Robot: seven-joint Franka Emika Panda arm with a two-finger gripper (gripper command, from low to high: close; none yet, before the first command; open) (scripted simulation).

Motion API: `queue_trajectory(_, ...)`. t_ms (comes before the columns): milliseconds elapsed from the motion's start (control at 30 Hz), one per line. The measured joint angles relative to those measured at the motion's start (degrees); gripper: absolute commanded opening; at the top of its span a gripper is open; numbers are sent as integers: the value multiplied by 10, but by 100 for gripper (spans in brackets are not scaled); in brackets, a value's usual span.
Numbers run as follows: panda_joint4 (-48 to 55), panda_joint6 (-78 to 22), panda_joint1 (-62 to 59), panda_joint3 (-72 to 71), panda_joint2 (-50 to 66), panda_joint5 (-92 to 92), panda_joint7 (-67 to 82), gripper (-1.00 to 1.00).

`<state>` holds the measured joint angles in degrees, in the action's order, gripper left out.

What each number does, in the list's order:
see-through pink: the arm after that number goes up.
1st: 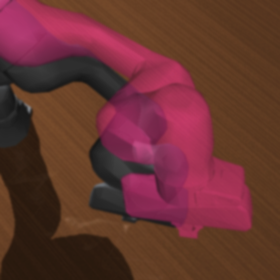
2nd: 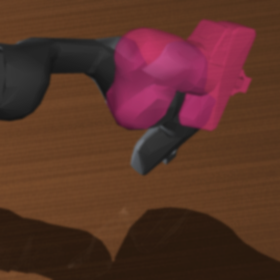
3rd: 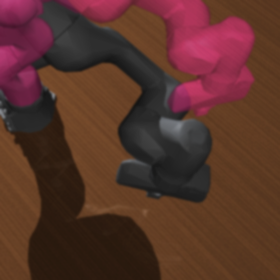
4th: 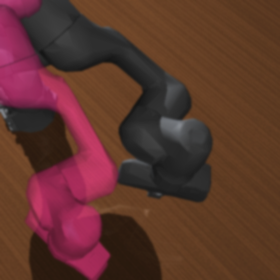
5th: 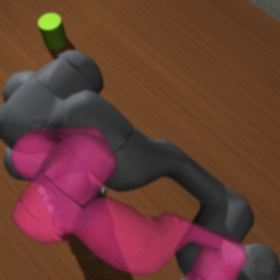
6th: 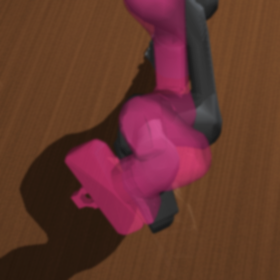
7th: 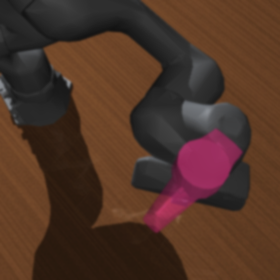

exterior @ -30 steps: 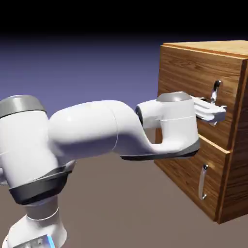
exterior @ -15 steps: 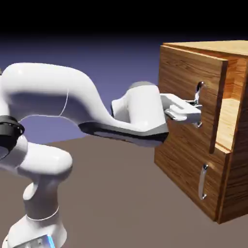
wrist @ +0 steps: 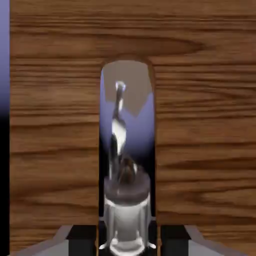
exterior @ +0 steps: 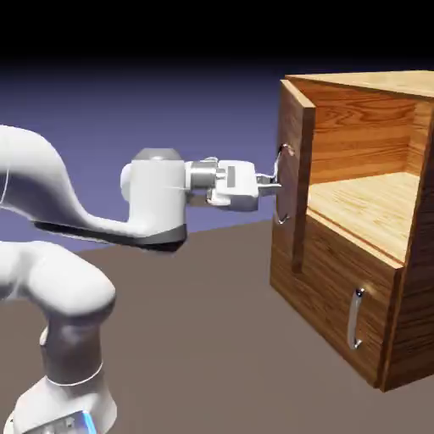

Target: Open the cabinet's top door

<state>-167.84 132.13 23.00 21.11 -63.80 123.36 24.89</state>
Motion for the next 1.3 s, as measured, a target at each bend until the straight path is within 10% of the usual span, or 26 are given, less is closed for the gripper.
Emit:
queue_trajectory(633, -29, -295, 64, -383, -29, -463, 52, -100)
queue_trajectory(1300, 306, -678, -129, -797, 289, -776, -62, -100)
